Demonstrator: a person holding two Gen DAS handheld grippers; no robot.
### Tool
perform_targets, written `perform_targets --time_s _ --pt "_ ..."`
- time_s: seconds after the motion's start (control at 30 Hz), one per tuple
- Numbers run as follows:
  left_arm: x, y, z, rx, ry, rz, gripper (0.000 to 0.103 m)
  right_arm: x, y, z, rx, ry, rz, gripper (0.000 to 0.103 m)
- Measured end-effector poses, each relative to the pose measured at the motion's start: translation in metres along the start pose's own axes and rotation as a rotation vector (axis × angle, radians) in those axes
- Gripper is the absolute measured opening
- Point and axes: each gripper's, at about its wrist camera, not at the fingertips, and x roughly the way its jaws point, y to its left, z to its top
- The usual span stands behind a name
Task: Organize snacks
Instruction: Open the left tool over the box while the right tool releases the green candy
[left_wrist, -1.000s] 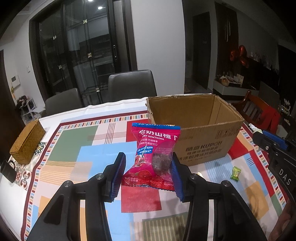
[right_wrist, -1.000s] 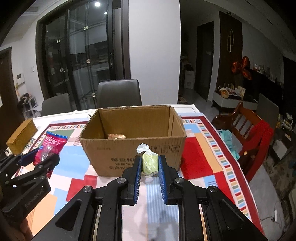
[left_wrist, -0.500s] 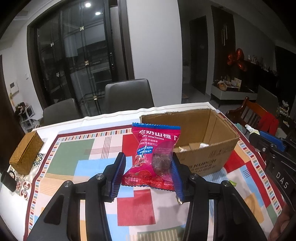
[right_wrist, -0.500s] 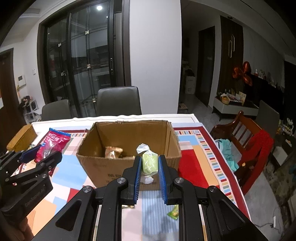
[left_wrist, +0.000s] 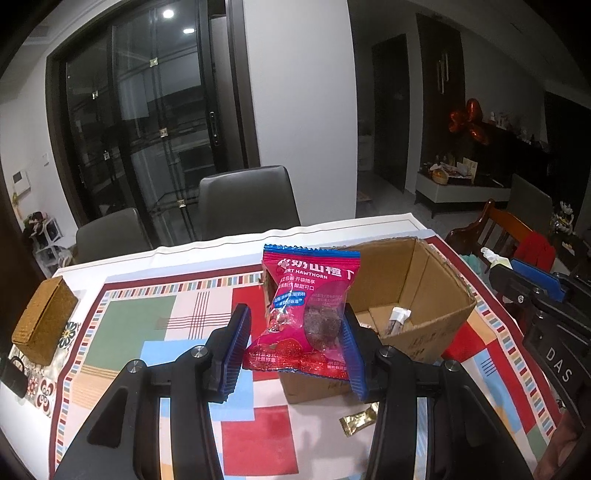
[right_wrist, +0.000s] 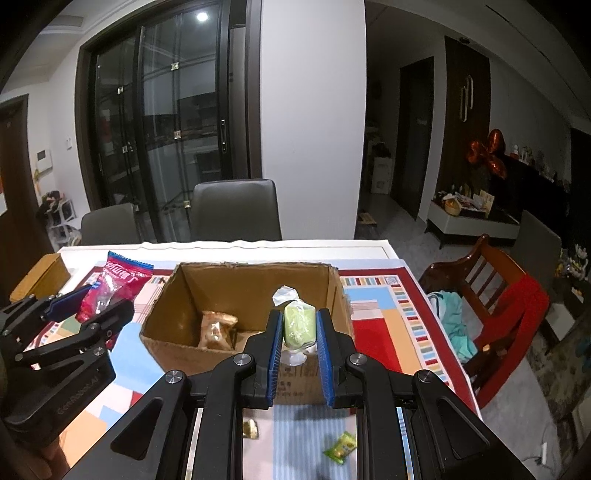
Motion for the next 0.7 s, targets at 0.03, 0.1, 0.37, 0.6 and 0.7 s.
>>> perform_targets --time_s 0.03,0.1,0.37,0.6,0.7 --pt "0.003 -0.001 0.002 0.000 0.002 -0.001 0.047 0.002 0.000 0.002 -0.001 0.001 0.001 0.020" --pt "0.007 -0.002 0.004 0.002 0.004 -0.003 0.047 0.006 -0.001 0.004 -0.001 0.003 0.003 0.020" --pt "0.028 -0.005 0.014 0.002 0.019 -0.011 0.047 0.024 -0.001 0.012 -0.004 0.011 0.014 0.020" --pt "0.041 -0.004 0.017 -0.002 0.030 -0.016 0.047 0.040 0.000 0.019 -0.010 0.020 0.024 0.020" --pt "0.048 -0.003 0.017 -0.007 0.036 -0.018 0.047 0.046 0.002 0.019 -0.015 0.026 0.028 0.020"
